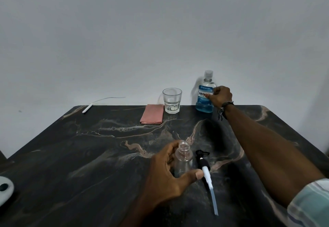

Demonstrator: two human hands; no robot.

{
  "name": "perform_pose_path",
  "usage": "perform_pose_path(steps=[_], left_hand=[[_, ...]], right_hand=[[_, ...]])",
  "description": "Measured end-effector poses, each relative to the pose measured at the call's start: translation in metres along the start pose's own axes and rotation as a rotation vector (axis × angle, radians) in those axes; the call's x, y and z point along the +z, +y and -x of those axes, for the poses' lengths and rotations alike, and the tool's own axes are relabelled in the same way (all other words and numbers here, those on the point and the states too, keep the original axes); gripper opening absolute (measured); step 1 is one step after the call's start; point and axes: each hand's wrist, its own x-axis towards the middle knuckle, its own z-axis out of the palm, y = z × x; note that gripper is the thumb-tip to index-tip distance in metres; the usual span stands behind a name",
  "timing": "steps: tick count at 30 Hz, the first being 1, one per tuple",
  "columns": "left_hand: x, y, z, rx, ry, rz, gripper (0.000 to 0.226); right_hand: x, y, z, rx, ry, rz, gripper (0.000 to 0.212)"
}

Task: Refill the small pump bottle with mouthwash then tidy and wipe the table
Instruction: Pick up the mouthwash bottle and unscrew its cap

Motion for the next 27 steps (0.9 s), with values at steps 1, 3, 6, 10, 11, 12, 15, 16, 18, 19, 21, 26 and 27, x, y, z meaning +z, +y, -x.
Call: perform_pose_path(steps=[1, 3, 6, 10, 11, 12, 15, 16, 18, 19, 21, 26, 27], left_hand=[[0.001, 0.001, 0.001, -0.007, -0.001, 0.018, 0.065], [0.002, 0.001, 0.001, -0.01, 0.017, 0.075, 0.084], [0.002, -0.001, -0.005, -0.042, 0.104, 0.234, 0.107], [-0.003, -0.002, -0.01, 0.006, 0.254, 0.329, 0.108], [-0.004, -0.001, -0.009, 0.027, 0.288, 0.321, 0.104], [-0.004, 0.0, -0.008, 0.051, 0.312, 0.308, 0.101], [-0.008, 0.01, -0.007, 0.079, 0.423, 0.305, 0.106], [-0.009, 0.014, -0.006, 0.091, 0.462, 0.304, 0.11], [-0.01, 0.022, -0.003, 0.139, 0.519, 0.254, 0.108], [-0.009, 0.025, 0.0, 0.175, 0.541, 0.217, 0.098], [-0.005, 0.031, 0.006, 0.245, 0.592, 0.146, 0.063], [0.016, 0.056, 0.017, 0.47, 0.643, 0.013, 0.033], [0.021, 0.06, 0.02, 0.498, 0.612, -0.005, 0.034]], right_hand=[[-0.001, 0.002, 0.002, -0.001, 0.003, -0.003, 0.034], [-0.003, 0.004, 0.007, -0.015, 0.008, -0.013, 0.034], [-0.009, 0.008, 0.02, -0.063, -0.007, -0.026, 0.035], [-0.03, 0.007, 0.049, -0.119, -0.08, -0.143, 0.034], [-0.038, 0.006, 0.057, -0.131, -0.105, -0.182, 0.032], [-0.047, 0.005, 0.067, -0.138, -0.129, -0.221, 0.031], [-0.076, 0.0, 0.1, -0.153, -0.196, -0.287, 0.032], [-0.085, -0.002, 0.111, -0.157, -0.22, -0.311, 0.033], [-0.105, -0.006, 0.135, -0.169, -0.258, -0.347, 0.035], [-0.115, -0.007, 0.147, -0.177, -0.272, -0.359, 0.034], [-0.132, -0.008, 0.17, -0.192, -0.301, -0.376, 0.034], [-0.159, -0.005, 0.22, -0.231, -0.358, -0.411, 0.037], [-0.162, -0.005, 0.229, -0.236, -0.371, -0.424, 0.038]])
